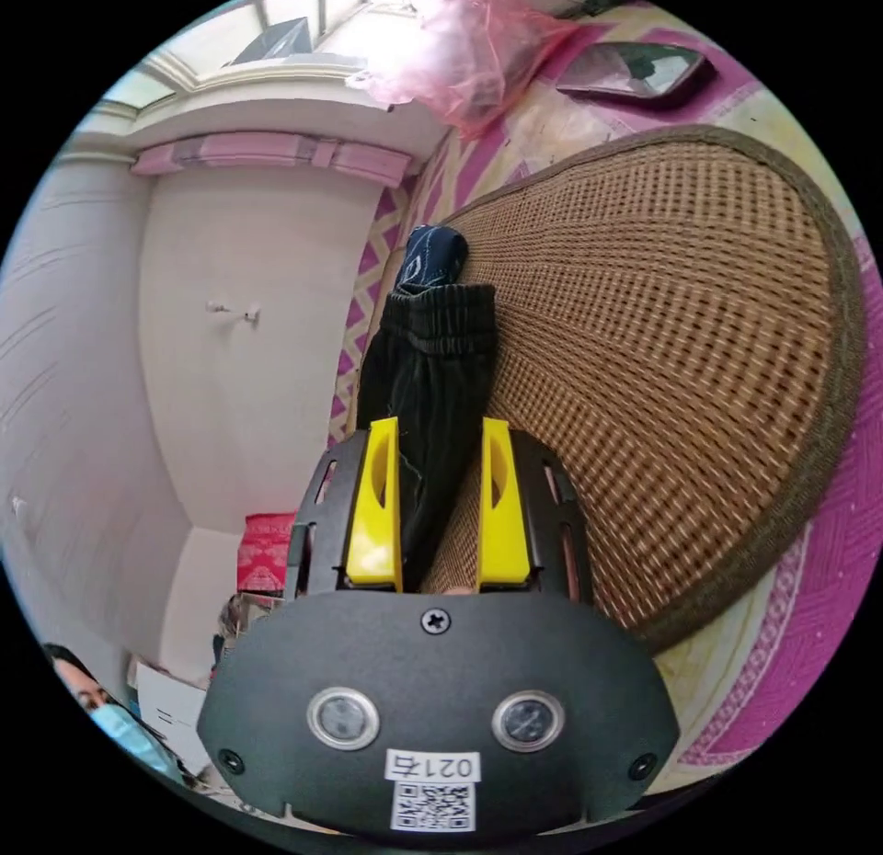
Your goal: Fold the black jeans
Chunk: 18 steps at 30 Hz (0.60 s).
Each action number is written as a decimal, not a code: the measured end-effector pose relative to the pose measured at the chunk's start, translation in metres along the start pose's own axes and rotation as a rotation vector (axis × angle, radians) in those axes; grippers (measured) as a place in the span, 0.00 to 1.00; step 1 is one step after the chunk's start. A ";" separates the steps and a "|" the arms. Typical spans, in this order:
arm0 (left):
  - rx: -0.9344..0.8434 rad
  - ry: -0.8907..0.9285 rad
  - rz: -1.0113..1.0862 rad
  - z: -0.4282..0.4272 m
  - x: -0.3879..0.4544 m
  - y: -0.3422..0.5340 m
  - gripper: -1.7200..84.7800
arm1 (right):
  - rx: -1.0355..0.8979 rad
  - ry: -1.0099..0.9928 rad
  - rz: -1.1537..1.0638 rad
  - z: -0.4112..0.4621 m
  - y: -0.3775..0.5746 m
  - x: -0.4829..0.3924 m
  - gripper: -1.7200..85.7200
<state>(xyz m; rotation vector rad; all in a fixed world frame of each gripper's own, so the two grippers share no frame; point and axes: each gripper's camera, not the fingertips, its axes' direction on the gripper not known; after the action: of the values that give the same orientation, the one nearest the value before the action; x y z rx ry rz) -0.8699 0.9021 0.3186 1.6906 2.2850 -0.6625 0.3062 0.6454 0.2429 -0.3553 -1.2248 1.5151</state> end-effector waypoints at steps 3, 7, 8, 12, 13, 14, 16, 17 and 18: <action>0.115 0.090 -0.090 -0.020 -0.024 0.019 0.14 | -0.013 -0.008 0.016 0.017 -0.003 -0.014 0.14; 0.199 0.092 -0.195 -0.060 -0.046 0.058 0.03 | -0.008 -0.063 0.057 0.030 0.005 -0.030 0.09; 0.196 0.072 -0.213 -0.074 -0.053 0.076 0.02 | -0.005 -0.061 0.036 0.029 0.007 -0.038 0.09; 0.215 -0.021 -0.323 -0.130 -0.084 0.158 0.01 | 0.015 -0.020 -0.325 0.025 0.046 -0.156 0.07; 0.219 -0.031 -0.346 -0.138 -0.089 0.171 0.01 | 0.017 -0.005 -0.442 0.031 0.067 -0.199 0.07; 0.226 -0.051 -0.386 -0.153 -0.098 0.197 0.01 | 0.020 0.007 -0.501 0.035 0.079 -0.221 0.07; 0.233 -0.081 -0.439 -0.174 -0.109 0.234 0.01 | 0.012 0.074 -0.773 0.061 0.144 -0.312 0.07; 0.233 -0.103 -0.472 -0.185 -0.114 0.257 0.01 | 0.013 0.096 -0.845 0.070 0.165 -0.333 0.07; 0.243 -0.123 -0.507 -0.196 -0.118 0.280 0.01 | 0.018 0.147 -0.988 0.089 0.208 -0.371 0.07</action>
<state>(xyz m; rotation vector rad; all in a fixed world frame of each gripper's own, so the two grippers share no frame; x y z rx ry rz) -0.5512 0.9624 0.4783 1.1018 2.6420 -1.1494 0.2560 0.3115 -0.0311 0.1555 -1.0227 0.6289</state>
